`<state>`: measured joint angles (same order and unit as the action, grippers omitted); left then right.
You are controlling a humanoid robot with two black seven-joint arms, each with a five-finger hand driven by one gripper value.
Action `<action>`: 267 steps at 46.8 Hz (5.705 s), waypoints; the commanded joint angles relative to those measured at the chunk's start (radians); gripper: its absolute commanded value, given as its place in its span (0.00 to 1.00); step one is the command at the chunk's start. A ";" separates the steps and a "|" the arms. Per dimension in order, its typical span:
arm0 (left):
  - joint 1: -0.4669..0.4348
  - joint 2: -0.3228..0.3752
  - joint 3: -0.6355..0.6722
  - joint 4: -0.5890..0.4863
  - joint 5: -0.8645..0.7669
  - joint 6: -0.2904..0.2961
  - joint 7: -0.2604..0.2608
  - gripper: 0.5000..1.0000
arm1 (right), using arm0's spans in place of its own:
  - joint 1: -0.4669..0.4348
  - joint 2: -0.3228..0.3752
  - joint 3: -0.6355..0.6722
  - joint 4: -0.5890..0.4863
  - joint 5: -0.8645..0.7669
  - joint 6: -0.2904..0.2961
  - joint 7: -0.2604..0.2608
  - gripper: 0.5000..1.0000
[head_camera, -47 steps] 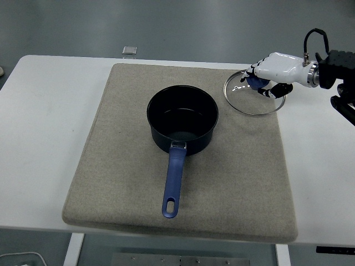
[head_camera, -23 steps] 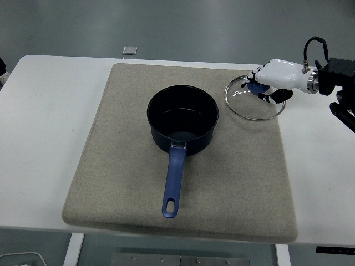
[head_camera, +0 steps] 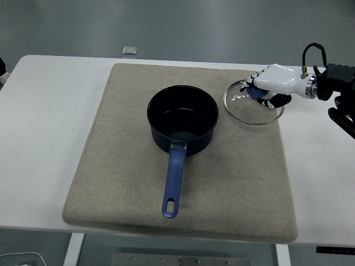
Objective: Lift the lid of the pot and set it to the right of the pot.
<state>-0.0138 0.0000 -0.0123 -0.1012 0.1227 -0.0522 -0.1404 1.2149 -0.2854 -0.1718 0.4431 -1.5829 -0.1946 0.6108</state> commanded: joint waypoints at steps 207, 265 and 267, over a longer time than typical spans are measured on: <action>0.000 0.000 0.000 0.000 0.000 -0.001 -0.001 1.00 | 0.127 -0.038 0.011 0.006 0.946 0.093 0.000 0.80; 0.000 0.000 0.000 0.000 0.000 -0.001 -0.001 1.00 | 0.101 -0.023 0.012 0.009 1.701 0.265 -0.227 0.80; 0.000 0.000 0.000 0.000 0.000 0.000 -0.001 1.00 | 0.097 -0.023 0.012 0.009 1.701 0.265 -0.227 0.80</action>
<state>-0.0137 0.0000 -0.0123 -0.1012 0.1227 -0.0522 -0.1409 1.3177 -0.3108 -0.1591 0.4525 0.1183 0.0708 0.3824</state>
